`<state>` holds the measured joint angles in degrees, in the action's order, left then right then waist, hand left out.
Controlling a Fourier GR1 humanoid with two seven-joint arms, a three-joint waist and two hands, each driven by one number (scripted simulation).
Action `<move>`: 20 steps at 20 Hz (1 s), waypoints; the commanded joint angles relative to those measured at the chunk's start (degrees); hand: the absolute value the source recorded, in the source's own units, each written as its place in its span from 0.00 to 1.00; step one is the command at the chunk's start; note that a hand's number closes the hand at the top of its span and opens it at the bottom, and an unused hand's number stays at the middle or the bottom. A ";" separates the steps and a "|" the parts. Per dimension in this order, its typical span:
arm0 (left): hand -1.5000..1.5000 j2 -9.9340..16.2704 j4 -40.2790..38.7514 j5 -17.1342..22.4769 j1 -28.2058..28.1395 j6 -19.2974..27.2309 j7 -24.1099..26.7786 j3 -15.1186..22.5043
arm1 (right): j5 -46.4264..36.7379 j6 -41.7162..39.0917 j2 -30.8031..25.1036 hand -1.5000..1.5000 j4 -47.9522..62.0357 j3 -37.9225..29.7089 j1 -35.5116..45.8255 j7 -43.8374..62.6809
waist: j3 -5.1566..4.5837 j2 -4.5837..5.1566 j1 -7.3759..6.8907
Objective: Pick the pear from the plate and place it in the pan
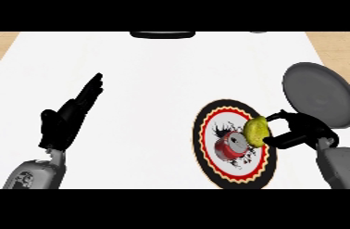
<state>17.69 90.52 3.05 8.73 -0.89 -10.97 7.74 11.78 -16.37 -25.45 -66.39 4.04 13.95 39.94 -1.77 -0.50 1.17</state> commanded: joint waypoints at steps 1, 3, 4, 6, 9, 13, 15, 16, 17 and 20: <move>0.50 -0.52 2.04 -0.26 0.04 0.29 -2.01 0.47 | 1.08 -0.39 5.92 1.00 -2.68 2.20 -1.07 -3.19 | 1.80 0.33 -1.23; 0.50 -2.21 1.70 -1.62 -1.51 1.54 -0.50 1.39 | 0.76 -1.12 3.18 1.00 -1.48 -0.12 -0.12 -3.58 | 1.79 0.46 -1.34; 0.50 0.38 -1.15 0.05 -1.26 -0.73 2.30 -2.04 | 0.25 2.23 3.81 1.00 -6.75 -0.07 -1.35 -0.90 | 1.72 0.37 -0.82; 0.50 -2.16 -2.02 -2.20 2.30 0.85 -0.93 0.11 | -0.02 2.55 0.99 1.00 -7.40 -3.01 -0.37 -0.75 | 1.75 0.43 -0.73; 0.50 -1.77 0.41 -1.33 2.35 0.59 -2.39 -0.01 | -15.04 13.67 1.83 1.00 -11.75 4.94 2.64 0.80 | 1.64 0.17 -1.52; 0.50 -1.64 -0.36 -1.37 2.25 -0.70 -1.34 1.01 | -31.97 19.36 -5.72 1.00 -13.84 11.90 7.89 6.90 | 0.87 -0.28 -4.61; 0.50 -1.89 -0.75 -1.16 1.64 -0.83 -1.18 1.14 | -37.36 22.17 -6.86 1.00 -15.12 13.97 9.21 9.91 | 0.93 -0.57 -4.53; 0.50 -0.92 -0.64 -1.55 1.26 -1.58 -1.29 1.40 | -39.27 22.49 -8.31 1.00 -16.07 14.32 10.70 11.13 | 0.89 -1.08 -4.75; 0.50 -1.93 -0.95 -1.39 2.05 -0.96 -1.41 1.46 | -42.27 24.14 -9.00 1.00 -15.41 15.29 11.28 11.72 | 0.98 -0.80 -4.31; 0.50 -2.89 -1.50 -1.70 2.61 -0.53 -1.71 2.10 | -50.06 27.06 -9.42 1.00 -18.14 17.70 16.98 16.07 | 1.12 -0.70 -3.89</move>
<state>15.79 89.59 1.44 10.70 -1.58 -12.36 9.14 -26.74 4.86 -33.37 -78.73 18.09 22.62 53.47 0.59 -0.15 -1.71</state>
